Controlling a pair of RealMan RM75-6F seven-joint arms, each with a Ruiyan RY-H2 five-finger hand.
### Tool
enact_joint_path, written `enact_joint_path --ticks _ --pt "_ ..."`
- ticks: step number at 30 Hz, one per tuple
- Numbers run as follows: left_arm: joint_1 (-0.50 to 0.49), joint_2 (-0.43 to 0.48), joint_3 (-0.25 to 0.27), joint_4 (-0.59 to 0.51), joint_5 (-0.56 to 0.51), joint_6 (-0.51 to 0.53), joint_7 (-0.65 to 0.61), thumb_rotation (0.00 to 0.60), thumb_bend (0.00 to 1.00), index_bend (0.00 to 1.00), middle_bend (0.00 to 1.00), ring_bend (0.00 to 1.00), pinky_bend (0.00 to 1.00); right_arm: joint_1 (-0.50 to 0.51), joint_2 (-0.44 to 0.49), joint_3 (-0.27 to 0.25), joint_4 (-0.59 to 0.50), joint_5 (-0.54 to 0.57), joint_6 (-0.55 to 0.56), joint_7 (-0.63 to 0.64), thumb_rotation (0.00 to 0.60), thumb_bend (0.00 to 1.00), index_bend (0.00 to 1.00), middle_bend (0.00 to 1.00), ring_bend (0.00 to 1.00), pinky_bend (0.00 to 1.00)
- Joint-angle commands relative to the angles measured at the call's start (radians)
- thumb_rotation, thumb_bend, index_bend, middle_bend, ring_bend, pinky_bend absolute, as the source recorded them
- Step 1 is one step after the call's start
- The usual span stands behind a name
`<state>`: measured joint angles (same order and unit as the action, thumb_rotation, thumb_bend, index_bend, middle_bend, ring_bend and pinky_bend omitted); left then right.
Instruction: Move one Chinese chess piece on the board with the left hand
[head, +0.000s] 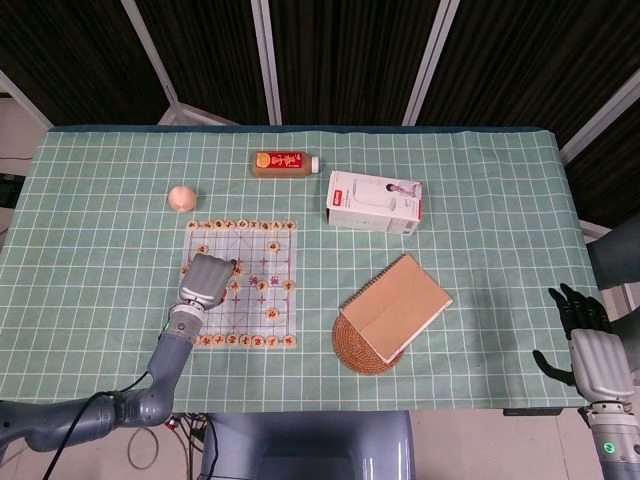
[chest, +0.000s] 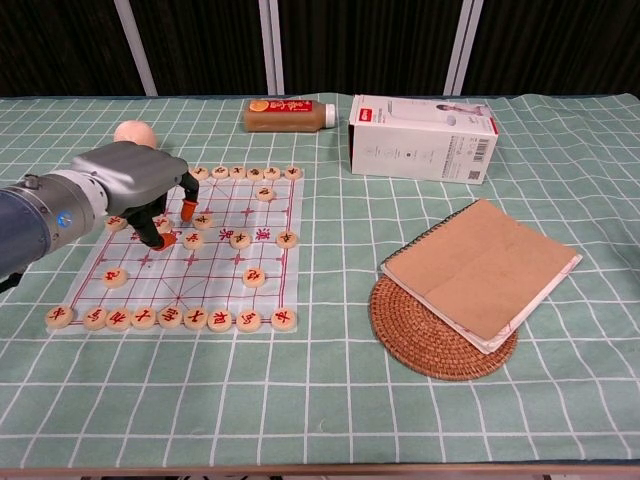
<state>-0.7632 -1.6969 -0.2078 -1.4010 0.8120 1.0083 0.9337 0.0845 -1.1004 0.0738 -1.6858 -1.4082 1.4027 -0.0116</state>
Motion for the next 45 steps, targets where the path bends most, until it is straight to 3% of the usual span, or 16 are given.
enact_joint_path --ticks 1,18,45 --pt "-0.005 -0.005 0.005 0.003 -0.005 -0.001 0.0 0.6 0.29 0.45 1.0 1.0 0.98 0.0 0.0 0.0 0.0 0.001 -0.001 0.001 0.6 0.34 0.0 0.0 0.0 0.0" --pt "-0.031 -0.025 0.023 0.021 -0.036 0.004 -0.018 0.6 0.28 0.42 1.0 1.0 0.98 0.0 0.002 0.0 -0.004 0.005 -0.002 0.0 0.6 0.34 0.0 0.0 0.0 0.0" --pt "-0.049 -0.04 0.053 0.051 -0.028 0.018 -0.046 0.6 0.28 0.46 1.0 1.0 0.98 -0.001 0.001 0.001 -0.005 0.007 0.0 -0.003 0.6 0.34 0.0 0.0 0.0 0.0"
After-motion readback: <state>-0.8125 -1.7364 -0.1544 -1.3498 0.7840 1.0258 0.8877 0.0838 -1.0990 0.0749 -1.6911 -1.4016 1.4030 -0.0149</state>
